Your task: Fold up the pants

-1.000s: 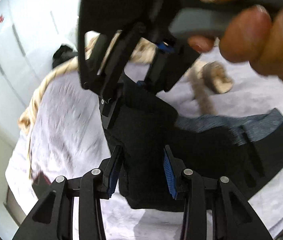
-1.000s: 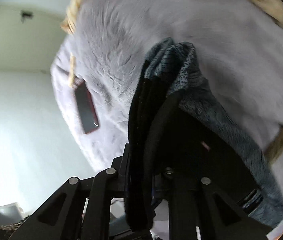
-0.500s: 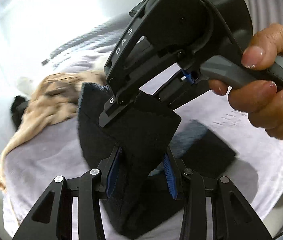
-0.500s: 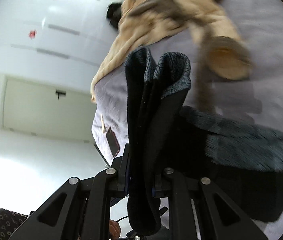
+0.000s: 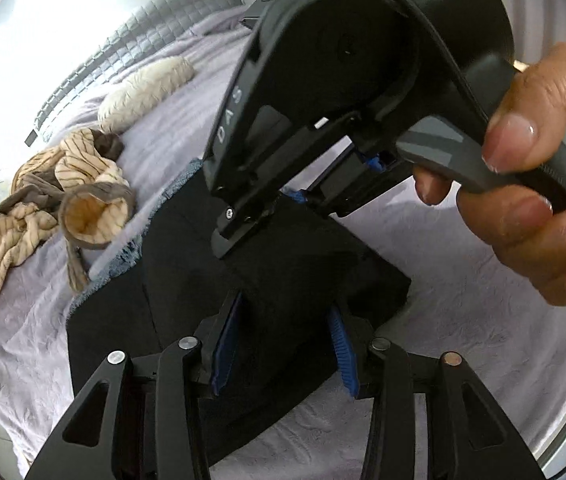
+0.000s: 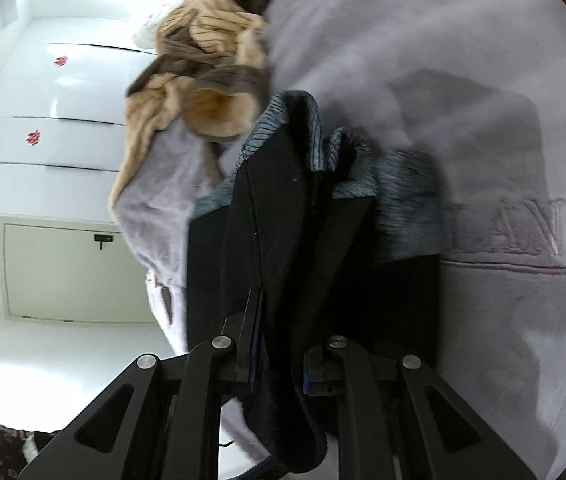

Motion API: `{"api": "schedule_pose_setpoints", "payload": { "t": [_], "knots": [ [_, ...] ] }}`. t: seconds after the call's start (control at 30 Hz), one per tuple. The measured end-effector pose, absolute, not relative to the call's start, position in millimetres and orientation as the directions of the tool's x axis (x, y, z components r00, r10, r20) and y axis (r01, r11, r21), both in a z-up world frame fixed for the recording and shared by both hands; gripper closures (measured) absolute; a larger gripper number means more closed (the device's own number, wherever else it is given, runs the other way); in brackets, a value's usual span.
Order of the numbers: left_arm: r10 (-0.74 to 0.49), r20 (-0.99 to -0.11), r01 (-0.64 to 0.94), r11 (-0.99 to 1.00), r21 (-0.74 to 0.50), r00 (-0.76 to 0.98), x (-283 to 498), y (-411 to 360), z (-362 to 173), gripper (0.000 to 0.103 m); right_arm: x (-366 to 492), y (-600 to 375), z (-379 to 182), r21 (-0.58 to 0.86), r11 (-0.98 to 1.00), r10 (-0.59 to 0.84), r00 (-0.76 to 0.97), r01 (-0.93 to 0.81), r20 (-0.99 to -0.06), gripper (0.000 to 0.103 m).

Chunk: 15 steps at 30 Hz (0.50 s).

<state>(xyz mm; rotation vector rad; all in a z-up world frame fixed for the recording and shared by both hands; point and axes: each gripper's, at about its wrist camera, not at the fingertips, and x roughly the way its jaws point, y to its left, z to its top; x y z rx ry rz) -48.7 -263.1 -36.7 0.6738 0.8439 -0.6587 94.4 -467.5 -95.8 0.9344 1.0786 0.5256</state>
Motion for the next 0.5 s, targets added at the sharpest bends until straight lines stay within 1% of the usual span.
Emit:
{"api": "schedule_pose_setpoints", "payload": {
  "t": [0.07, 0.1, 0.13, 0.27, 0.3, 0.33, 0.37, 0.43, 0.5],
  "knots": [
    [-0.239, -0.838, 0.745, 0.614, 0.261, 0.491, -45.9, -257.7, -33.6, 0.046, 91.8, -470.4, -102.7, 0.857, 0.507, 0.762, 0.420, 0.086, -0.493, 0.086],
    [-0.233, -0.838, 0.737, 0.624, 0.261, 0.494, -46.3, -253.7, -33.2, 0.030, 88.1, -472.5, -103.0, 0.858, 0.505, 0.757, 0.428, 0.096, -0.493, 0.085],
    [-0.233, -0.840, 0.728, 0.639, 0.248, 0.490, -44.6, -247.5, -28.5, 0.023, 79.1, -476.7, -103.5, 0.855, 0.510, 0.752, 0.430, 0.100, -0.499, 0.084],
    [-0.224, -0.873, 0.702, 0.691, 0.171, 0.434, -35.6, -223.2, -14.7, 0.022, 65.7, -478.9, -90.6, 0.803, 0.584, 0.701, 0.425, 0.118, -0.573, 0.082],
    [-0.225, -0.882, 0.688, 0.711, 0.142, 0.415, -35.3, -215.3, -10.9, 0.020, 62.7, -478.7, -88.6, 0.781, 0.611, 0.679, 0.423, 0.126, -0.599, 0.082],
    [-0.226, -0.897, 0.664, 0.742, 0.094, 0.380, -30.9, -204.6, -7.2, 0.006, 58.3, -480.0, -88.6, 0.768, 0.627, 0.665, 0.425, 0.129, -0.614, 0.082],
    [-0.225, -0.911, 0.626, 0.778, 0.045, 0.345, -25.4, -192.0, -4.7, 0.000, 54.9, -479.8, -84.0, 0.738, 0.661, 0.633, 0.425, 0.139, -0.647, 0.082],
    [-0.230, -0.930, 0.547, 0.836, -0.038, 0.288, -12.4, -164.8, -4.2, 0.000, 47.4, -480.6, -74.1, 0.681, 0.713, 0.571, 0.428, 0.164, -0.701, 0.082],
    [-0.207, -0.946, 0.459, 0.885, -0.073, 0.249, -0.6, -138.5, -5.5, 0.000, 39.1, -482.5, -64.8, 0.639, 0.746, 0.519, 0.437, 0.189, -0.735, 0.081]
  ]
}}
